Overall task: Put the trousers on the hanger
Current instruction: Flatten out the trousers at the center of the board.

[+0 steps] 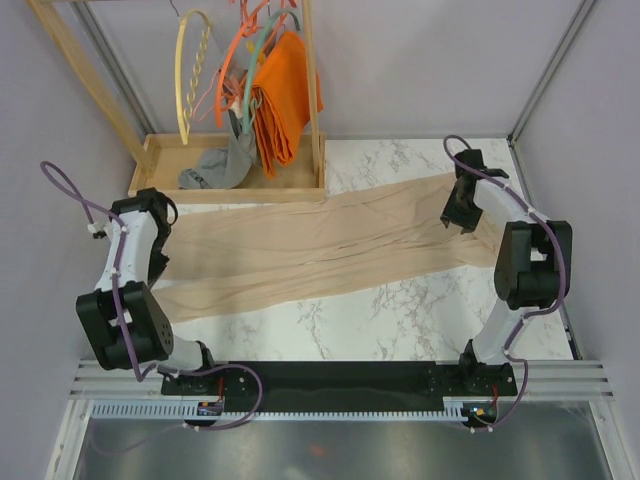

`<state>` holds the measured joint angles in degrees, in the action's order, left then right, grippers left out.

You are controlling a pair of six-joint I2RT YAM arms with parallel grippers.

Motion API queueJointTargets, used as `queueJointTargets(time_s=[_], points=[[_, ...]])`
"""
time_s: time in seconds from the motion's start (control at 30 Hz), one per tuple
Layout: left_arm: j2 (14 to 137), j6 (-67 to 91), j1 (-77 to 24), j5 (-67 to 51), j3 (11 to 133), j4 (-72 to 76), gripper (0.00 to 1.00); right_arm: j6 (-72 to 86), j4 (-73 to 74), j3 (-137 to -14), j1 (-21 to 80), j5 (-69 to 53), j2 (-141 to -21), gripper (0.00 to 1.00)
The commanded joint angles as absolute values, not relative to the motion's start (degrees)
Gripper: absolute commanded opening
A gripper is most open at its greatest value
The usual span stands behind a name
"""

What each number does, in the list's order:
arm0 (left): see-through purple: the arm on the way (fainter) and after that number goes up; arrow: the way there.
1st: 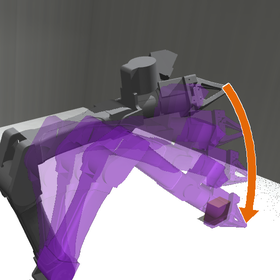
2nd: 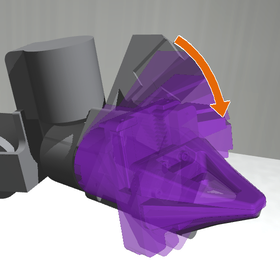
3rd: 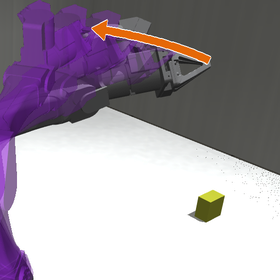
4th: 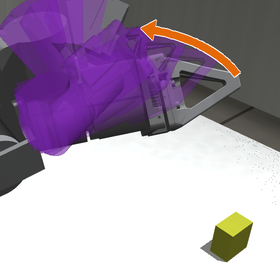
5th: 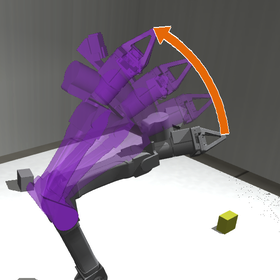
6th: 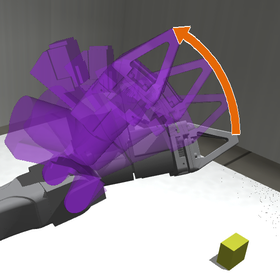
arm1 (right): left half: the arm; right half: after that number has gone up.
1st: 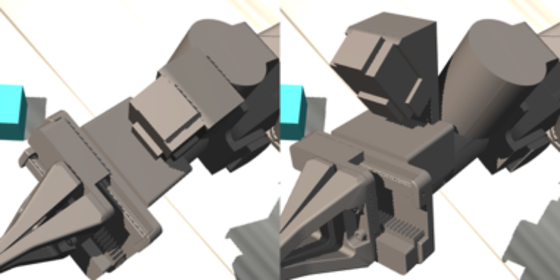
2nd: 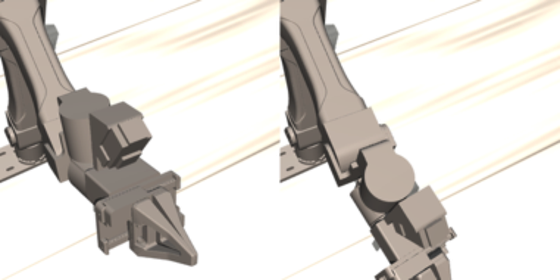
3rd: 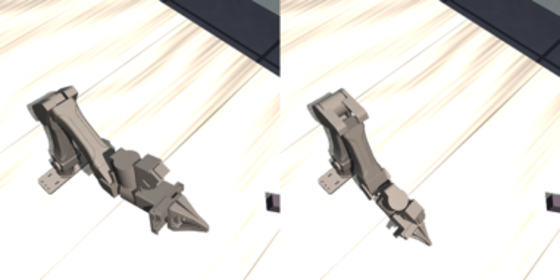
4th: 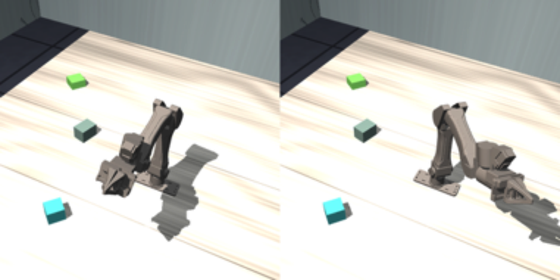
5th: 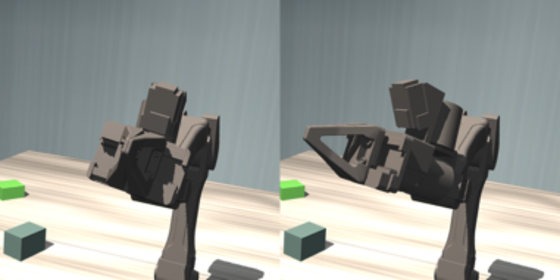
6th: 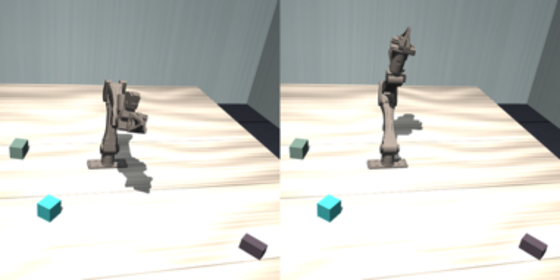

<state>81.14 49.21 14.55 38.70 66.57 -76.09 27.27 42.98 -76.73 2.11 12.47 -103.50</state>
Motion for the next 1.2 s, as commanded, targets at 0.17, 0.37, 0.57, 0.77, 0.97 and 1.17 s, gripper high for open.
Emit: queueJointTargets(time_s=[0.17, 0.37, 0.57, 0.77, 0.97, 1.17], points=[[89.82, 50.45, 15.29, 36.21, 66.00, -70.05, 0.02, 31.46, 43.16, -78.32, -7.29, 21.33, -103.45, 0.49], [98.95, 50.80, 16.96, 37.00, 68.90, -68.99, 0.02, 29.62, 34.73, -73.83, -11.33, 22.33, -103.44, 0.49], [102.31, 49.66, 21.00, 37.35, 70.48, -68.47, 0.02, 30.41, 34.19, -78.04, -13.62, 21.62, -110.82, 0.49], [103.79, 49.04, 21.88, 38.15, 74.70, -68.64, 0.02, 26.64, 34.19, -79.45, -13.80, 21.97, -114.34, 0.49], [104.50, 48.78, 22.15, 35.35, 78.21, -67.76, 0.02, 25.49, 34.10, -80.59, -14.32, 21.71, -115.58, 0.49], [106.34, 46.23, 22.15, 29.81, 82.26, -65.31, 0.02, 25.58, 34.10, -81.30, -14.68, 21.01, -116.45, 0.49]])
